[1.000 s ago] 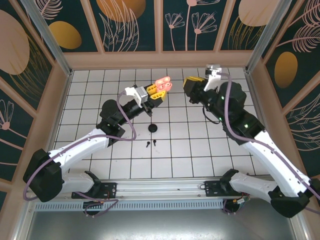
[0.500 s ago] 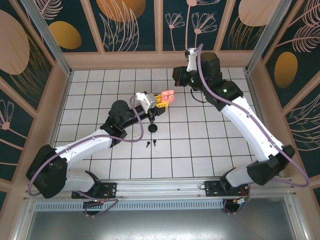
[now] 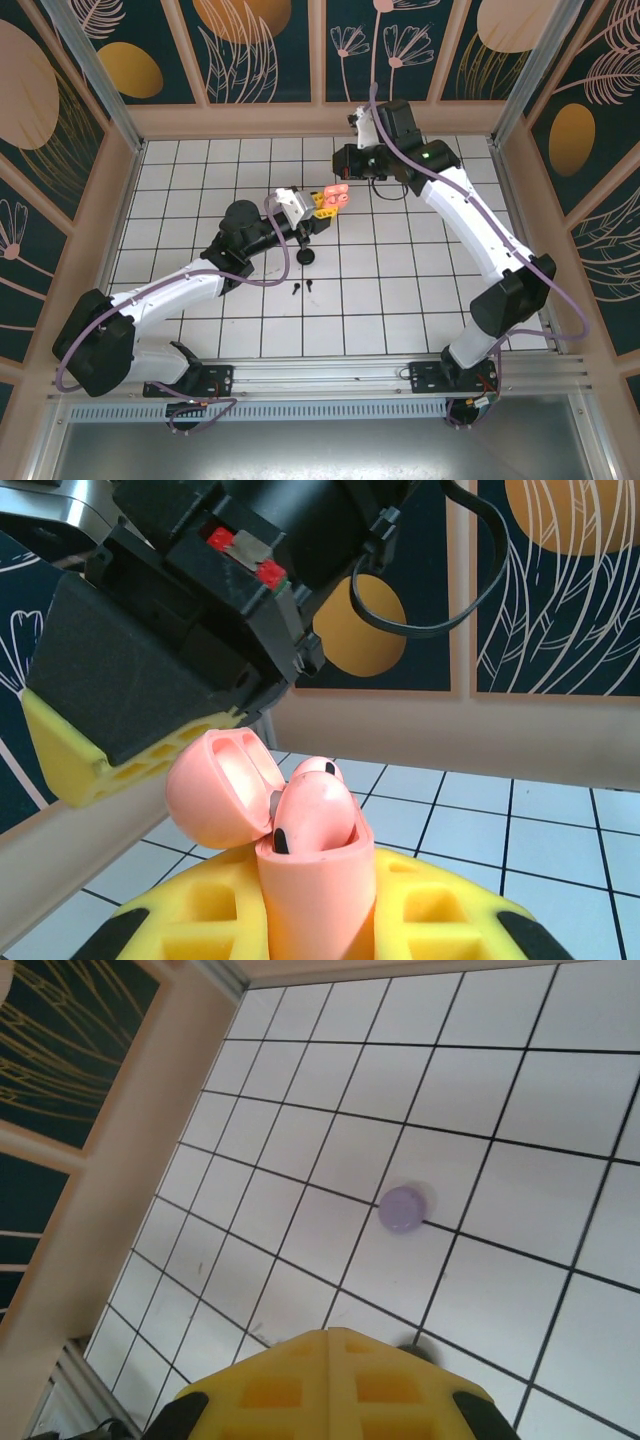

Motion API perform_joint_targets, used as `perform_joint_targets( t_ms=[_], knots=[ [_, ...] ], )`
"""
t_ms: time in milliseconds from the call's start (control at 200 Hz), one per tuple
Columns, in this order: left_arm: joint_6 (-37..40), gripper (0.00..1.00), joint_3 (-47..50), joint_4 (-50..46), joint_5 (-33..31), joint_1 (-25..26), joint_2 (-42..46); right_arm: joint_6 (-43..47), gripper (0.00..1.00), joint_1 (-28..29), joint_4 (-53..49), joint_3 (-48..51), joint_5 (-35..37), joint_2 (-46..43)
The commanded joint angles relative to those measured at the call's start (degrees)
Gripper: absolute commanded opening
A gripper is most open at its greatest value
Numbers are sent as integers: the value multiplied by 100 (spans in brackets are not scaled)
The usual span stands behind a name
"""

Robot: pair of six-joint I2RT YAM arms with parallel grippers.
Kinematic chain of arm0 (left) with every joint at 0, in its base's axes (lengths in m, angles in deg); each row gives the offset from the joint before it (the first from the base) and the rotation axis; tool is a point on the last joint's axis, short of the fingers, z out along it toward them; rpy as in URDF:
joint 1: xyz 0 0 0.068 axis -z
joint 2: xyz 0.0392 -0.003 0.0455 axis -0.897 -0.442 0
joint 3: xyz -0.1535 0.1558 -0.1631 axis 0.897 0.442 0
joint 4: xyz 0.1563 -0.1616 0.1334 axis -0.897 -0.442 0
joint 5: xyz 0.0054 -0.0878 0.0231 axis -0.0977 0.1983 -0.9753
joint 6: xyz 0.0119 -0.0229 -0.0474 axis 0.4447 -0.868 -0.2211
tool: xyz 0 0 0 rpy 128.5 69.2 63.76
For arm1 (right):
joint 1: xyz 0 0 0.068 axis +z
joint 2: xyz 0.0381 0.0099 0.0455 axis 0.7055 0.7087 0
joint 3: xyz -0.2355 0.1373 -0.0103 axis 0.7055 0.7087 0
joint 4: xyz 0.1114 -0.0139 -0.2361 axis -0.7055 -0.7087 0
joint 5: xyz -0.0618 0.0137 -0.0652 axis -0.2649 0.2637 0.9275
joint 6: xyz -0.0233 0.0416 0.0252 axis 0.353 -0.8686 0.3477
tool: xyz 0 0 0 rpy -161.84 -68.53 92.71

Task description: Insert the wireless bluetooth earbuds into the charging case

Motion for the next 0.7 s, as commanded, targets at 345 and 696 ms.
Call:
perform_joint_targets(
  t_ms=[345, 696],
  knots=[
    [-54, 0, -271, 341, -83, 25, -233, -292, 0, 393, 58, 1569, 425, -1660],
    [-793, 0, -22, 429, -218, 21, -449, -1572, 14, -461, 1241, 3258, 1818, -3141]
  ],
)
